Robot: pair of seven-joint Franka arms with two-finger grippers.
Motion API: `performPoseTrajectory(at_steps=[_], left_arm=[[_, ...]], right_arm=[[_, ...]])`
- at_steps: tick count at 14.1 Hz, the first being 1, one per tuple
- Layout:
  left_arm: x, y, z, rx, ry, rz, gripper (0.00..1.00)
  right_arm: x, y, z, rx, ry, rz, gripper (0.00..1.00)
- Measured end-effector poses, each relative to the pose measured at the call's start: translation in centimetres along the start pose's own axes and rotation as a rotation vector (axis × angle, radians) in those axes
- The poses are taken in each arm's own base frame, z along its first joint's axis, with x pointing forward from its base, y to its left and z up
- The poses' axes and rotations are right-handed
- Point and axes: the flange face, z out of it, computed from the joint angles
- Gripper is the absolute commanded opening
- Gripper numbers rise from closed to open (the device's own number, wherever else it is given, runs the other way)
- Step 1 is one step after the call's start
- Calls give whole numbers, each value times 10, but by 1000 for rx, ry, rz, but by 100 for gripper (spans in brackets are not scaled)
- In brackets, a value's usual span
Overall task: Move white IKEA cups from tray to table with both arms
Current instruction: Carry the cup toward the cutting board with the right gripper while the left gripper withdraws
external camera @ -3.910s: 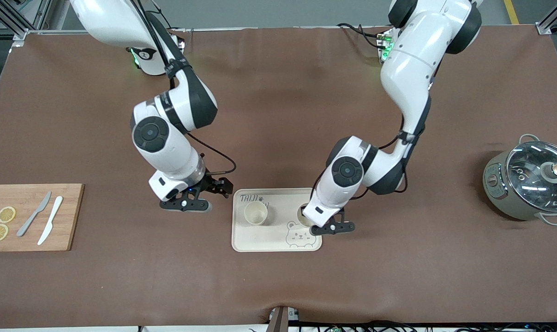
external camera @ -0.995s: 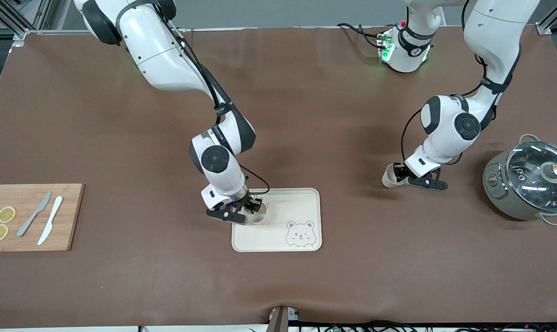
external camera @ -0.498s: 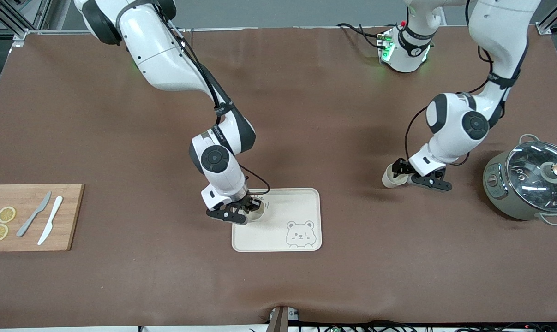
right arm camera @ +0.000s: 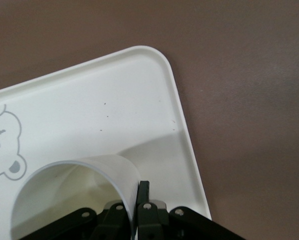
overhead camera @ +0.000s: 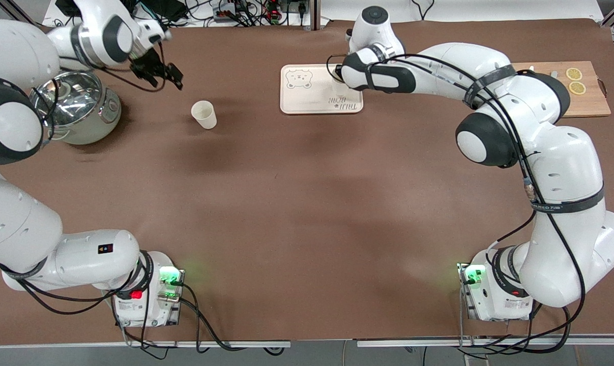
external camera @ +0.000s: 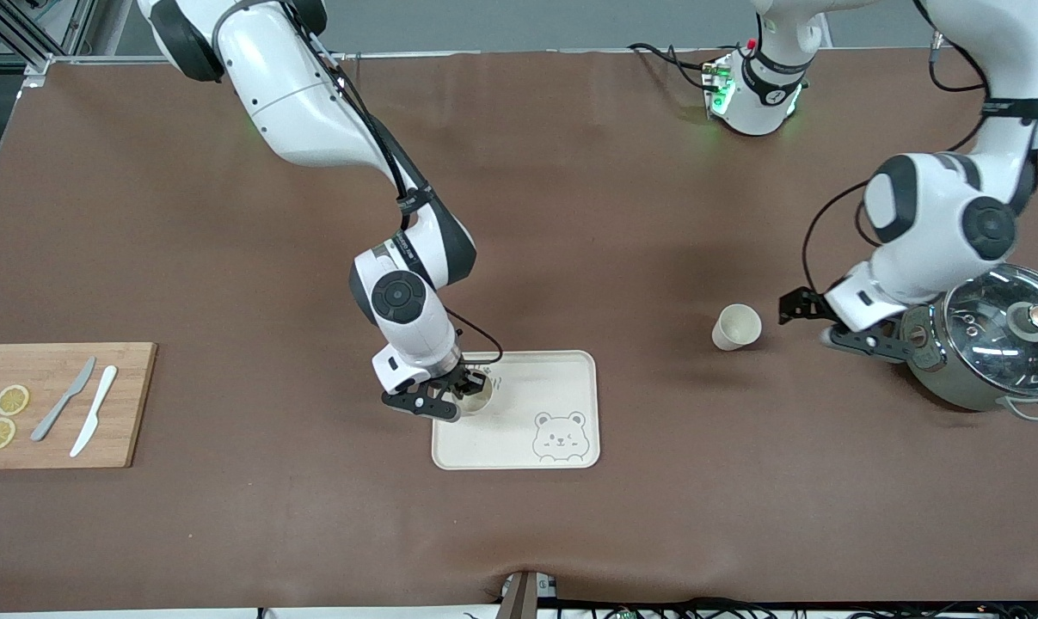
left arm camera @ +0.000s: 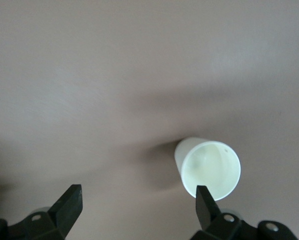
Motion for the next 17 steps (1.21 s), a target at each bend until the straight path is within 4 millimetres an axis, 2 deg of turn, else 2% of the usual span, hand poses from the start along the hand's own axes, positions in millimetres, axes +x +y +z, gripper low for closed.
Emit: performPoseTrajectory(at_steps=[1, 3, 5, 7, 8, 9, 11, 13, 14, 15, 17], left_arm=[[11, -17, -21, 2, 23, 0, 100], [33, -54, -51, 10, 84, -17, 100], [61, -75, -56, 5, 126, -37, 100], [94, -78, -46, -17, 135, -96, 100], [111, -68, -36, -13, 125, -130, 100], [127, -49, -26, 19, 115, -166, 100], [150, 13, -8, 86, 107, -211, 100], [155, 80, -6, 119, 64, -205, 100], [153, 101, -14, 127, 30, -196, 100], [151, 113, -34, 135, -2, -189, 100], [140, 119, -106, 153, -32, -200, 100]], right_arm=[[3, -1, -20, -14, -16, 0, 0], [13, 8, -76, -44, -52, -7, 0], [33, 35, -140, -61, -82, -50, 0], [59, 80, -190, -68, -103, -111, 0], [76, 109, -208, -67, -106, -154, 0], [95, 141, -218, -64, -107, -204, 0], [133, 215, -223, -62, -110, -308, 0], [160, 286, -218, -51, -122, -382, 0], [167, 308, -216, -40, -126, -400, 0], [171, 323, -213, -29, -128, -415, 0], [176, 338, -198, -2, -128, -435, 0]])
